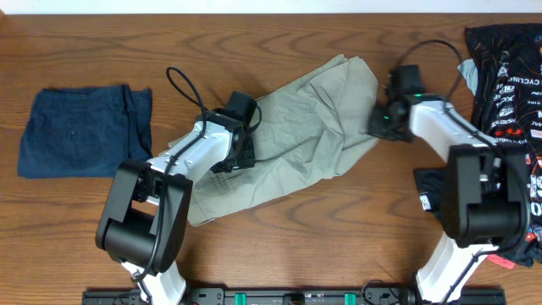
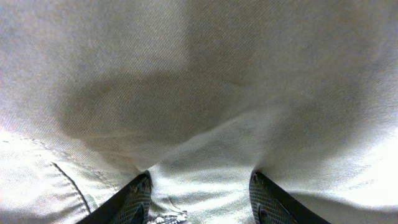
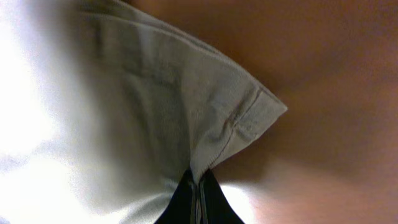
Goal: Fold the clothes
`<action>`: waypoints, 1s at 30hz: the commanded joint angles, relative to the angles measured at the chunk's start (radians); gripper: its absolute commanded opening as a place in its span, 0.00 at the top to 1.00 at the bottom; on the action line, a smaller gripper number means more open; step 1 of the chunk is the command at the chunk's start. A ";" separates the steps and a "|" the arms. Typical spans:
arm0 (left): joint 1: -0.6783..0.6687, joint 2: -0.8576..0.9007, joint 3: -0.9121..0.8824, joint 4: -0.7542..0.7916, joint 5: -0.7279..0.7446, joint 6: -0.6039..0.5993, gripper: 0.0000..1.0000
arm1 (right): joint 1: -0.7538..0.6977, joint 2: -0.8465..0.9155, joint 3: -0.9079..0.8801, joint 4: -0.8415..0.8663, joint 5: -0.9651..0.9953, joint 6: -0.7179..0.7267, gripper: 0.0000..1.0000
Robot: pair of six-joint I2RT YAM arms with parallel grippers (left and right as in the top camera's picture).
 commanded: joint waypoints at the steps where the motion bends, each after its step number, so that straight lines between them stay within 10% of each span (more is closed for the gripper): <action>1: -0.002 0.052 -0.008 0.000 0.000 0.016 0.47 | -0.056 0.020 -0.047 -0.100 0.107 0.033 0.99; 16: -0.001 0.052 -0.008 0.000 0.000 0.016 0.46 | -0.080 -0.150 0.066 -0.253 0.030 0.032 0.71; 30: -0.002 0.052 -0.008 0.000 0.001 0.016 0.46 | 0.122 -0.232 0.120 -0.059 -0.385 -0.222 0.55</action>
